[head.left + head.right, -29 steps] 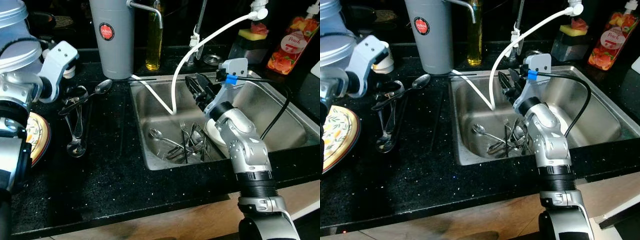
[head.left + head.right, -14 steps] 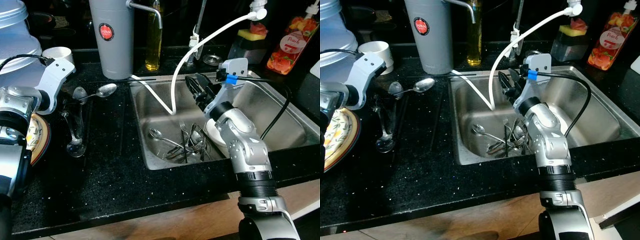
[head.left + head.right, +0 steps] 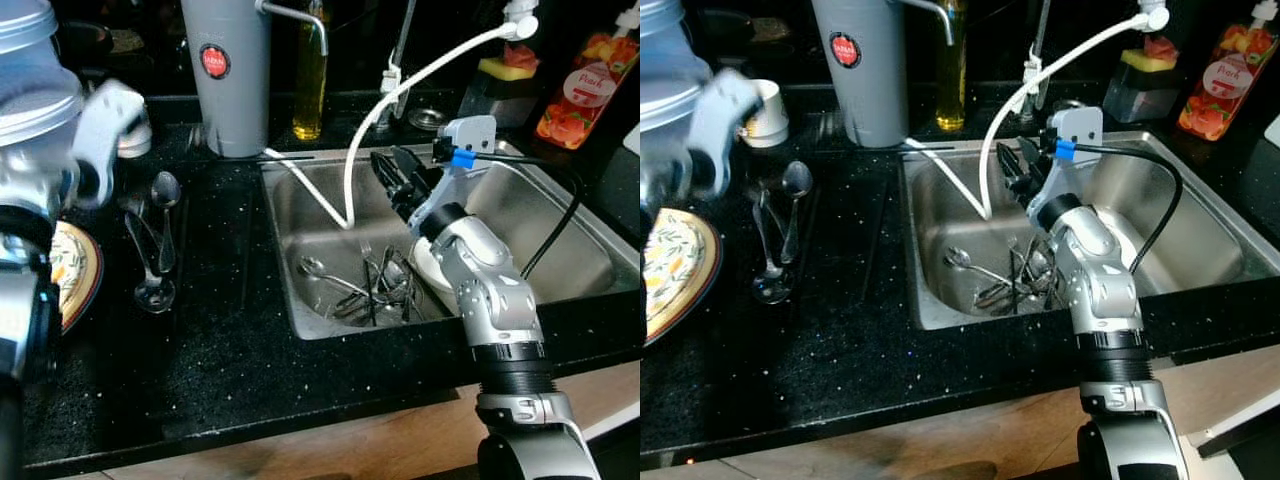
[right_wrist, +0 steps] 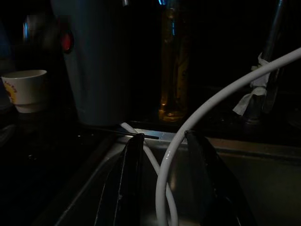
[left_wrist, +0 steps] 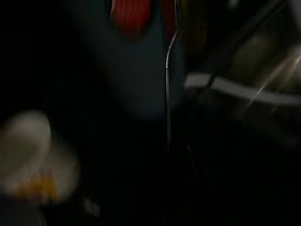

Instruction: Kitchen organization

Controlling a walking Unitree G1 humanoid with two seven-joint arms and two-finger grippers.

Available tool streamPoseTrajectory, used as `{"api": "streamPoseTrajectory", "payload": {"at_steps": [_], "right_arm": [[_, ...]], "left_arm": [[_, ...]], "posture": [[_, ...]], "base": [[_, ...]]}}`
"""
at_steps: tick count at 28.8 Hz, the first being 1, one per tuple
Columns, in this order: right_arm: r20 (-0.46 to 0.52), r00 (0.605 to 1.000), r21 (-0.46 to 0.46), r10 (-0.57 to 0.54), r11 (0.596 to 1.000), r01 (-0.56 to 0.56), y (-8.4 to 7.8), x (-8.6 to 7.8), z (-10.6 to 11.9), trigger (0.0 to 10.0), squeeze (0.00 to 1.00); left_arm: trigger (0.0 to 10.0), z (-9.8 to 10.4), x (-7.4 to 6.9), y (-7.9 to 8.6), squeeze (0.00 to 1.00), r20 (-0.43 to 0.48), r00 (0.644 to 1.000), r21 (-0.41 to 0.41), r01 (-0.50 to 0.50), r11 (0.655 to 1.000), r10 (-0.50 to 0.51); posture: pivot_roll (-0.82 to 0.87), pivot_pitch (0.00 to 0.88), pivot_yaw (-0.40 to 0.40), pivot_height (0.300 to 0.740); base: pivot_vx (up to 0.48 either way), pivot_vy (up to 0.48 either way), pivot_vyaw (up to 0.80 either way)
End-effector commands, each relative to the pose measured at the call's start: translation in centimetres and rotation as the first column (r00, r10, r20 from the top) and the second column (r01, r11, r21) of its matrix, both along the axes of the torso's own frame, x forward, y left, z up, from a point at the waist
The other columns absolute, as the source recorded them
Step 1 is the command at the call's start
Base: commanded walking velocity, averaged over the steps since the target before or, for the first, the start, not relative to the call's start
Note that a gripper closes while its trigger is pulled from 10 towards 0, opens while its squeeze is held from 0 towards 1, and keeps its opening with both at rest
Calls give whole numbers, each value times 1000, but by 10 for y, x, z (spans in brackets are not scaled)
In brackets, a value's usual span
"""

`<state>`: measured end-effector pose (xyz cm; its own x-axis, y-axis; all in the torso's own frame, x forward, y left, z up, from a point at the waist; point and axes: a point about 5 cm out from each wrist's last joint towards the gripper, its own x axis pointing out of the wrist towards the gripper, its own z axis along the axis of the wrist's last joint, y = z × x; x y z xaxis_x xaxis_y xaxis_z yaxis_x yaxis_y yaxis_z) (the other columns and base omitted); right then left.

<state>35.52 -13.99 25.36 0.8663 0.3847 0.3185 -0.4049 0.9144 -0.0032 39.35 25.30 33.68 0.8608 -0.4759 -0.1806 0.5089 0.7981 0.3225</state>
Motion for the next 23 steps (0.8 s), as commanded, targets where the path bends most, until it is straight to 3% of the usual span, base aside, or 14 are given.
{"api": "streamPoseTrajectory", "payload": {"at_steps": [1,2,4,5,6,9,10,12,14,18,19,21,22,23], "right_arm": [[1,1000,6,-5,1000,5,-3,1,0,10000,0],[1,1000,6,-4,1000,4,-3,1,0,10000,0],[2,1000,7,-6,1000,6,-3,1,1,10000,0],[2,1000,7,-6,1000,6,-3,1,1,10000,0],[2,1000,7,-6,1000,6,-3,1,1,10000,0],[4,1000,7,-13,1000,13,-5,1,2,10000,0],[4,1000,7,-13,1000,13,-5,1,2,10000,0],[5,1000,7,-20,1000,20,-7,0,2,10000,0],[6,1000,6,-30,1000,30,-9,-2,2,10000,0],[18,996,-16,-86,996,87,-16,-6,4,10000,0],[18,996,-16,-86,996,87,-16,-6,4,10000,0],[12,975,-133,-222,966,222,-30,-5,1,10000,0],[12,975,-133,-222,966,222,-30,-5,1,10000,0],[16,955,-208,-295,933,292,-38,-3,-3,10000,0]], "left_arm": [[10000,11,1,-24,0,36,989,13,141,990,-142],[10000,12,0,-35,0,35,976,41,214,976,-215],[10000,4,-4,-68,0,9,913,111,404,908,-407],[10000,4,-4,-68,0,9,913,111,404,908,-407],[10000,0,-6,-78,0,2,888,129,456,881,-460],[10000,-10,-9,-118,0,16,817,84,574,815,-577],[10000,-10,-9,-118,0,16,817,84,574,815,-577],[10000,-20,-9,-143,0,25,794,33,606,795,-607],[10000,-38,-1,-164,0,5,823,0,568,823,-568],[10000,-78,12,-188,0,-67,929,-89,358,930,-364],[10000,-78,12,-188,0,-67,929,-89,358,930,-364],[10000,-95,12,-195,0,-88,955,-134,270,953,-283],[10000,-95,12,-195,0,-88,955,-134,270,953,-283],[10000,-99,11,-197,0,-92,960,-149,249,957,-264]], "posture": [[148,39,-17,740],[148,39,-17,740],[146,40,-14,740],[146,40,-14,740],[140,41,-12,740],[130,44,-10,740],[130,44,-10,740],[126,43,-10,740],[108,43,-7,740],[88,52,-12,740],[88,52,-12,740],[85,55,-13,740],[85,55,-13,740],[79,61,-13,740]], "base": [[0,0,0],[0,0,0],[0,0,0],[0,0,0],[0,0,0],[0,0,0],[0,0,0],[0,0,0],[0,0,0],[0,0,0],[0,0,0],[0,0,0],[0,0,0],[0,0,0]]}}
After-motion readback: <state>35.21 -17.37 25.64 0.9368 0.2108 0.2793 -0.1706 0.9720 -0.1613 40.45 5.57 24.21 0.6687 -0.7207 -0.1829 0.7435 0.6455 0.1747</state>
